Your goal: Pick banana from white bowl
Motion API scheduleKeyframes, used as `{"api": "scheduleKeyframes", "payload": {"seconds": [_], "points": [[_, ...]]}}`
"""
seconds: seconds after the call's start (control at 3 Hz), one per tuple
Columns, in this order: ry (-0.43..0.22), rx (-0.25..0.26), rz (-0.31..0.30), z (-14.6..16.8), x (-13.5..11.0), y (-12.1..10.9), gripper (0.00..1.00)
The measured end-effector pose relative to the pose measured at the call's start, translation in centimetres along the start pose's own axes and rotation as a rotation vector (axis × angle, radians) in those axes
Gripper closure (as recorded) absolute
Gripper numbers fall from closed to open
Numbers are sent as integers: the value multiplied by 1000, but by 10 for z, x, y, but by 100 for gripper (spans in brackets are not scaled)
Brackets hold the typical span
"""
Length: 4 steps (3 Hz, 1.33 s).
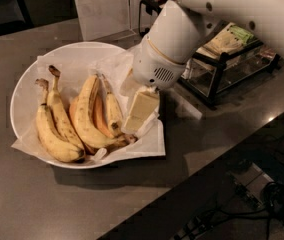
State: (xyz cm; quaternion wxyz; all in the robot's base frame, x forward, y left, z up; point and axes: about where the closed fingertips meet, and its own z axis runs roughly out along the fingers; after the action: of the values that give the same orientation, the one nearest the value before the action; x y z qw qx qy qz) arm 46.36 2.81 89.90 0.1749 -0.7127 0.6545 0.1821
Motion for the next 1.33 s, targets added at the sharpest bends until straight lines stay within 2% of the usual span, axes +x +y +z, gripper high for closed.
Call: {"api": "scheduleKeyframes", "payload": {"seconds": [0.67,1.33], "points": [[16,-86,-83,17,-30,-4,31],[-10,-136,-69,29,-30,11,31]]}}
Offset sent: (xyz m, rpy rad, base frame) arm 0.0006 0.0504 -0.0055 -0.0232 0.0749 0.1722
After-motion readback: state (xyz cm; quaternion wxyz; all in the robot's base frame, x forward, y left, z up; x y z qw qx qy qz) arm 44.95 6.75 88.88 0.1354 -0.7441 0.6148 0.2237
